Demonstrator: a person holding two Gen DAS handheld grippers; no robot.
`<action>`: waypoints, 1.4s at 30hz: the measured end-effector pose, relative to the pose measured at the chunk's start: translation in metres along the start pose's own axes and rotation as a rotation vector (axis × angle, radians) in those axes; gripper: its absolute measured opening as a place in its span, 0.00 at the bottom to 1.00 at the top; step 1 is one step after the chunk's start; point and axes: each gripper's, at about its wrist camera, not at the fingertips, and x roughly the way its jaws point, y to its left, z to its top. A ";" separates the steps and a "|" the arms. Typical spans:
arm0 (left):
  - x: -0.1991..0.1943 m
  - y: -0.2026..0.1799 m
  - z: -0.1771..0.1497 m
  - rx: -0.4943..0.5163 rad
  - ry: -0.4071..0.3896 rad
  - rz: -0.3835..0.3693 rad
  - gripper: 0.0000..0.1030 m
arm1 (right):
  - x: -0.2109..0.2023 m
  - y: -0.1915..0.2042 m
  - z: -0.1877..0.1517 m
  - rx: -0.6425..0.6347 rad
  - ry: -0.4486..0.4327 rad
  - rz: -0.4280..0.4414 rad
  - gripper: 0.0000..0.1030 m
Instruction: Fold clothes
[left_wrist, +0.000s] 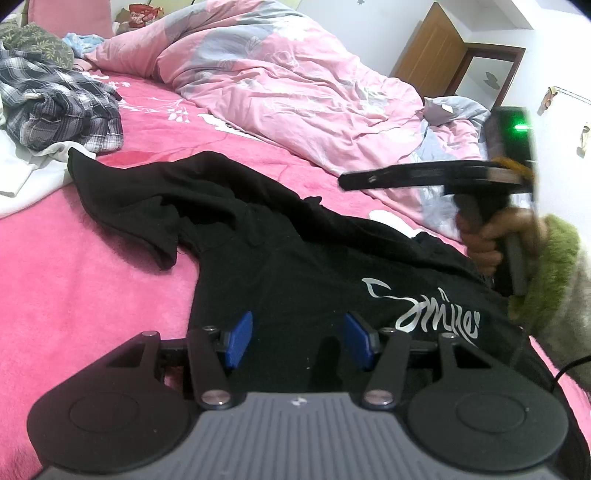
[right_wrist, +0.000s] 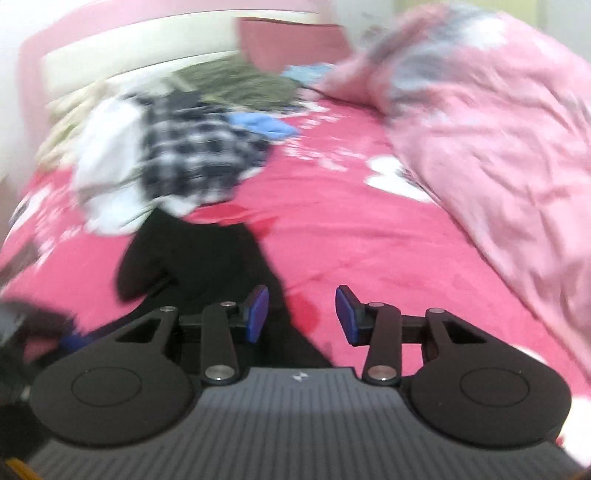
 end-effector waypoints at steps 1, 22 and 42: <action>0.000 0.000 0.000 0.000 0.000 0.000 0.55 | 0.007 -0.004 -0.001 0.029 0.019 -0.028 0.31; 0.001 -0.001 -0.001 0.005 0.000 -0.004 0.57 | -0.008 0.082 -0.043 -0.497 0.041 -0.093 0.33; 0.001 0.000 -0.001 0.009 -0.002 -0.004 0.58 | 0.014 0.058 -0.004 -0.497 0.068 -0.051 0.03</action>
